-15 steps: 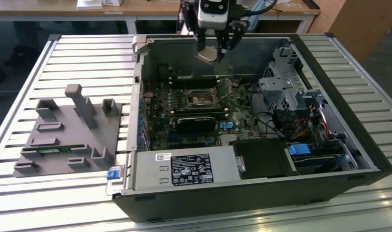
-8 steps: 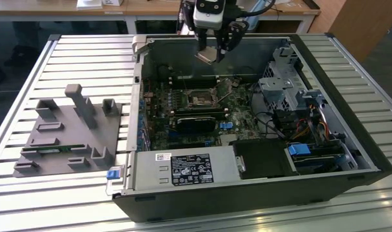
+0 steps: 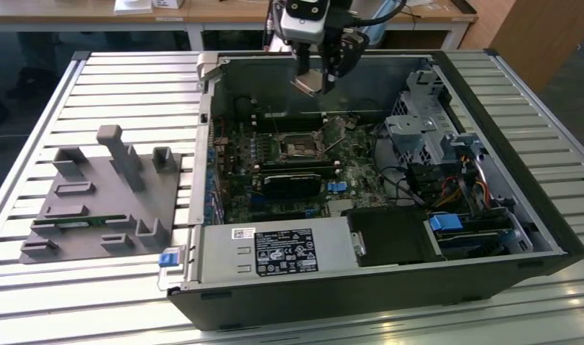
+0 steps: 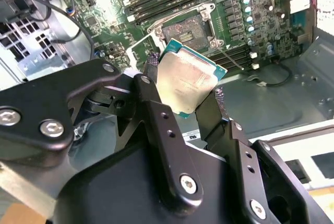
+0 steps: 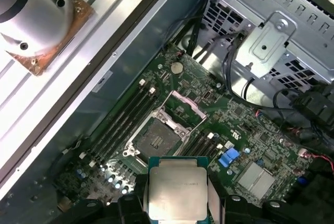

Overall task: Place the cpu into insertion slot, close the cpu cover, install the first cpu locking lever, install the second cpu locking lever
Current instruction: 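Place the cpu into insertion slot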

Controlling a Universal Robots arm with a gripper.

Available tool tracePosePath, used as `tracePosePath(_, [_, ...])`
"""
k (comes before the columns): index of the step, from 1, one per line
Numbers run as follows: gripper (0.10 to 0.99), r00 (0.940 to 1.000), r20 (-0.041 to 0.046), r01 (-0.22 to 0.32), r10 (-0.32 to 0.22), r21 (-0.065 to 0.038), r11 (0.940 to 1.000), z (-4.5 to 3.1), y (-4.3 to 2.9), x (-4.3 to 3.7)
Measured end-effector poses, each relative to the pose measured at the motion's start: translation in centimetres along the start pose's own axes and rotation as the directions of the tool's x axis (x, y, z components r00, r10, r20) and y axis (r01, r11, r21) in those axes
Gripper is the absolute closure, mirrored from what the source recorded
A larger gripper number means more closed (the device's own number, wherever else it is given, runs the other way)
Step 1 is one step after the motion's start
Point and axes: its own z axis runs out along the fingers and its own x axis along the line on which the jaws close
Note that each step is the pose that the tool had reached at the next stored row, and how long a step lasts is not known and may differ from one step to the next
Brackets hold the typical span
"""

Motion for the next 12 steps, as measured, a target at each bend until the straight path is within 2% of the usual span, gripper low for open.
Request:
tracePosePath(7, [0.545,0.9979,0.0056,-0.065,0.065,-0.001,0.9979,0.07,0.06,0.08])
tracePosePath(12, [0.545,0.9926,0.0105,-0.121,0.121,-0.003,0.9926,0.11,0.07,0.12])
